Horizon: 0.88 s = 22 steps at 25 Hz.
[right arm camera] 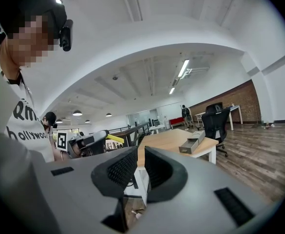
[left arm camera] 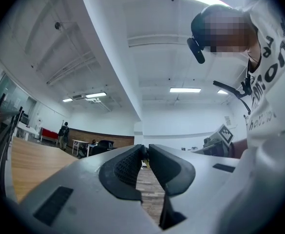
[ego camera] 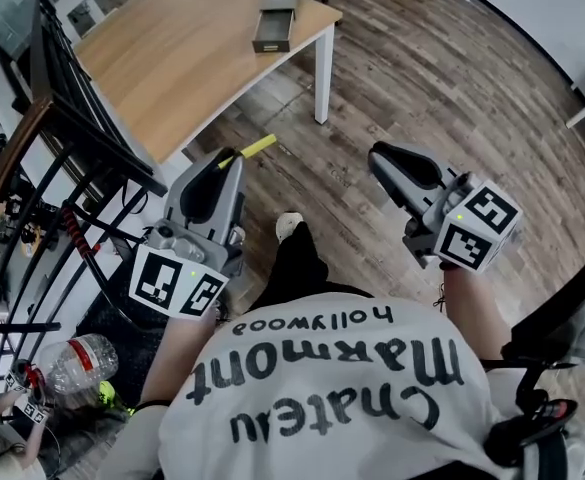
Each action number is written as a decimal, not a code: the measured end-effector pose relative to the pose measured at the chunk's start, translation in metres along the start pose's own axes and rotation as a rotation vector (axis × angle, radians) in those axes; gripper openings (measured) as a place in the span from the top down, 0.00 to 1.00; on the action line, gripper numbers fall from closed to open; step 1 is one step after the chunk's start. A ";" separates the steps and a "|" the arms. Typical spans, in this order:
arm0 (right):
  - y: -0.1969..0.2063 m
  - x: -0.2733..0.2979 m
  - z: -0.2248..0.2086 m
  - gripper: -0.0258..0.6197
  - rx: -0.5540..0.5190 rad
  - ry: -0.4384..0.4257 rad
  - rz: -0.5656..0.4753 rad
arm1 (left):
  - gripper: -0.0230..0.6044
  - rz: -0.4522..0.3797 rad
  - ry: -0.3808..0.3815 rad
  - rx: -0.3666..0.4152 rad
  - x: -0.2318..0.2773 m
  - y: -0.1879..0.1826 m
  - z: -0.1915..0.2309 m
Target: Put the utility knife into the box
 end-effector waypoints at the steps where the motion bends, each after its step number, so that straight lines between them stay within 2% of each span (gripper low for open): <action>1: 0.000 0.003 -0.003 0.88 0.000 0.005 -0.001 | 0.89 -0.001 -0.007 0.006 0.000 0.002 0.006; 5: -0.005 0.018 -0.022 0.88 -0.022 0.020 -0.008 | 0.89 -0.003 -0.087 0.001 -0.004 0.015 0.052; 10: -0.017 0.045 -0.060 0.88 0.022 0.047 -0.031 | 0.89 -0.019 -0.154 -0.105 0.026 0.030 0.111; 13: -0.032 0.069 -0.072 0.88 0.025 0.016 -0.037 | 0.89 -0.026 -0.133 -0.098 0.055 0.031 0.134; 22: -0.065 0.151 -0.128 0.88 0.036 -0.004 0.001 | 0.89 0.014 -0.096 -0.121 0.123 0.056 0.191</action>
Point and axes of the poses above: the fingertips, and each gripper's own axes: x forward along the fingers, z to its left, y out of its underside, the point moved 7 cm from there along -x, backward along the fingers, and after that the axes turned 11 degrees about x, right-handed, at the moved point
